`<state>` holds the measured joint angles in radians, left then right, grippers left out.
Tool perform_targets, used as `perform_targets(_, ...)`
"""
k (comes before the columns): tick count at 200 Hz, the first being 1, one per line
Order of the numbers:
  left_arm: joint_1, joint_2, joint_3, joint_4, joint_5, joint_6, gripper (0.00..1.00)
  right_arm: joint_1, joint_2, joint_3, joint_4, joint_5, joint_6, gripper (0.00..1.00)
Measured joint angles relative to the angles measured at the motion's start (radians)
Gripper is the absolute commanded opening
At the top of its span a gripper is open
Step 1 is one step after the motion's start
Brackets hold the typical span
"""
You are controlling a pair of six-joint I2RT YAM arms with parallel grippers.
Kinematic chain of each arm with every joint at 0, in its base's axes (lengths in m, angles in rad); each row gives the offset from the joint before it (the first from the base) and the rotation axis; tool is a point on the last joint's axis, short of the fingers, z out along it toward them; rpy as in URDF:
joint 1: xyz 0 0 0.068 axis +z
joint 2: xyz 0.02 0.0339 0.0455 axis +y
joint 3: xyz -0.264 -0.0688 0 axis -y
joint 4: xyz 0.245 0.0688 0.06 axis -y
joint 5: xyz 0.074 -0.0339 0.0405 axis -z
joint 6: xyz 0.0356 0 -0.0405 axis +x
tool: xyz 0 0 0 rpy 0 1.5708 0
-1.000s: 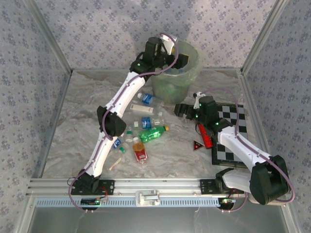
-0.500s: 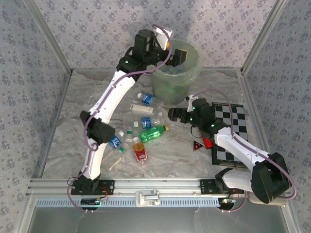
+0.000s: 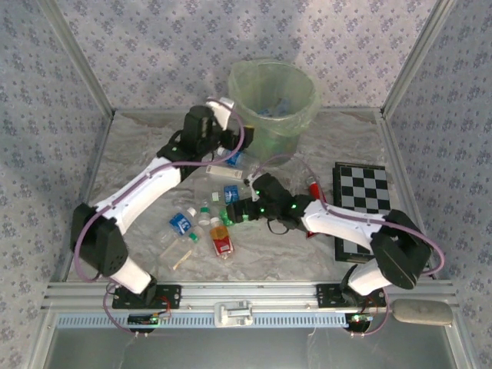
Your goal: Put the plastic bottles in the bin
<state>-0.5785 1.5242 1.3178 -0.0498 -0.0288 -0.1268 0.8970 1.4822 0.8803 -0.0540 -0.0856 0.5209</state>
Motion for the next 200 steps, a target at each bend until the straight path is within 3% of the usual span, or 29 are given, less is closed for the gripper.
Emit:
perform_targets(90,0.303,-0.404,-0.595,0.077,-0.209,-0.314,1.00,0.193,0.214,0.235,-0.224,0.041,0.006,1.00)
perform_targets(130,0.325,-0.466,-0.699,0.087,-0.251,-0.393,1.00,0.221,0.294,0.332,-0.345,0.084,0.008,0.99)
perform_targets(200,0.330,-0.466,-0.706,0.108,-0.257,-0.414,1.00,0.223,0.413,0.435,-0.459,0.124,0.018,0.93)
